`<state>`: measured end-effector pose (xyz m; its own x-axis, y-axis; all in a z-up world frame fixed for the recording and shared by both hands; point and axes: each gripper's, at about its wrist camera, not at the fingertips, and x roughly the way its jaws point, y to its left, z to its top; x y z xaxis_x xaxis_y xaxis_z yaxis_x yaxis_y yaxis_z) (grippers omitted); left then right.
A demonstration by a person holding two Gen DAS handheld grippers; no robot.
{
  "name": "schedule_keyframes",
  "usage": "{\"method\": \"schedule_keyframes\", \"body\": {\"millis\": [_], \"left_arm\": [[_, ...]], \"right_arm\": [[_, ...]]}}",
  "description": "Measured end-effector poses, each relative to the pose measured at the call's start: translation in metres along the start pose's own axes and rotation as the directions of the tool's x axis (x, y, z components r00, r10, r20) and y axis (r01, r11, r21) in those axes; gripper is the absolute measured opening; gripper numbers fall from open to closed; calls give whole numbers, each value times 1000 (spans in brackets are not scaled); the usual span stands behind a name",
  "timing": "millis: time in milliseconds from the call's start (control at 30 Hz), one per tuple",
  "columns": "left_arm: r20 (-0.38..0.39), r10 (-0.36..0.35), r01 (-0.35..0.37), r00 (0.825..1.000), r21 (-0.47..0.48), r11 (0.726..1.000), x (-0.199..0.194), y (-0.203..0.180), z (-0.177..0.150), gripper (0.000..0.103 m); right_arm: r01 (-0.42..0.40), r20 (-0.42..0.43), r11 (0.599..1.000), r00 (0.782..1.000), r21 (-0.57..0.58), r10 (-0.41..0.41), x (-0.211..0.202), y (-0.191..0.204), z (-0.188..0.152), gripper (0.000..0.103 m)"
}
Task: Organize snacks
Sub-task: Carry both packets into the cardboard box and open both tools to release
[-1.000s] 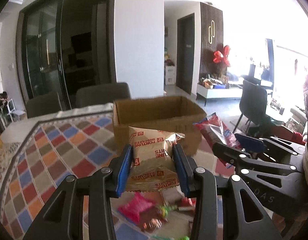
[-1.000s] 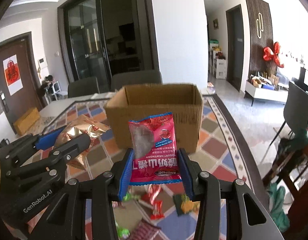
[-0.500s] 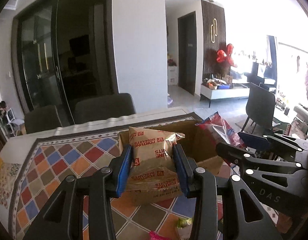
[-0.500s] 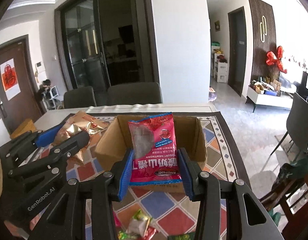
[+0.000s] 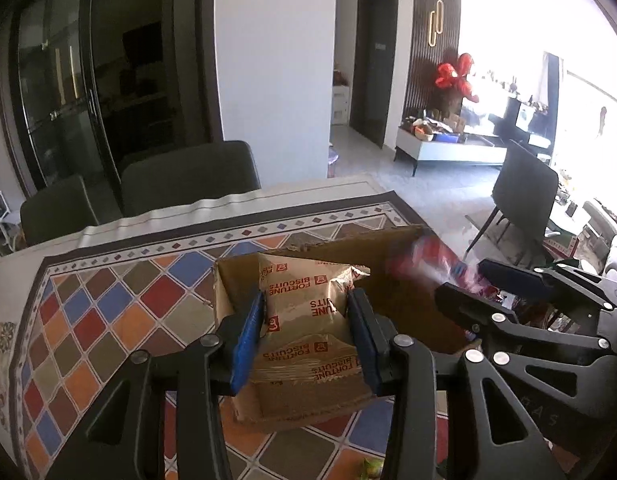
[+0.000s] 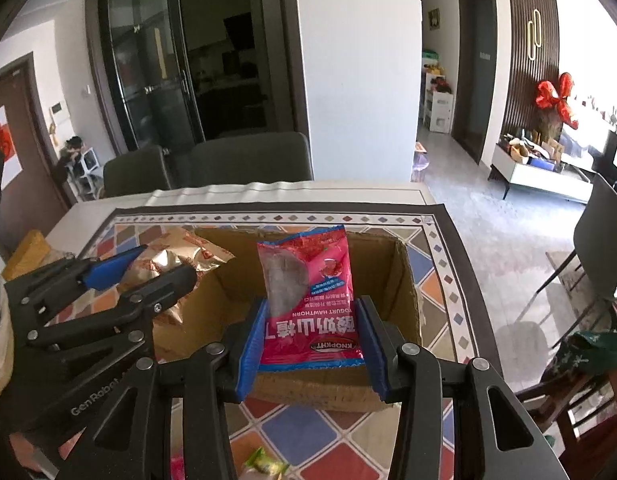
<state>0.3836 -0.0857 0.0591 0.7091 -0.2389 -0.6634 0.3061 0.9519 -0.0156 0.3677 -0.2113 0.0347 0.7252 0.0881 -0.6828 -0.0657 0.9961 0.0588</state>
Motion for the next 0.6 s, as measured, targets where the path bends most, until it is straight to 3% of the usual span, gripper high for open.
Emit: {"method": "schedule_keyframes", "body": {"millis": [67,133,333,600], "left_arm": [[19,31,-31,999,3,1000,-3,1,0,63],[29,37,-37,999,3,999,-8,4,-4,63],[85,95,-97,992,26,995,-36,1,-24,64],[168,104,-111,980,36,993,-88,-7,-56,67]], "right_arm": [[39,-3,999,999,-1,-39,5,2,0,49],[62,5,998,998,7,-62,3,-1,0,56],[69,30,998,997,10,-69,-13,-3,-12,56],[52,92,999,994,15,-54,-50,3,-48,56]]}}
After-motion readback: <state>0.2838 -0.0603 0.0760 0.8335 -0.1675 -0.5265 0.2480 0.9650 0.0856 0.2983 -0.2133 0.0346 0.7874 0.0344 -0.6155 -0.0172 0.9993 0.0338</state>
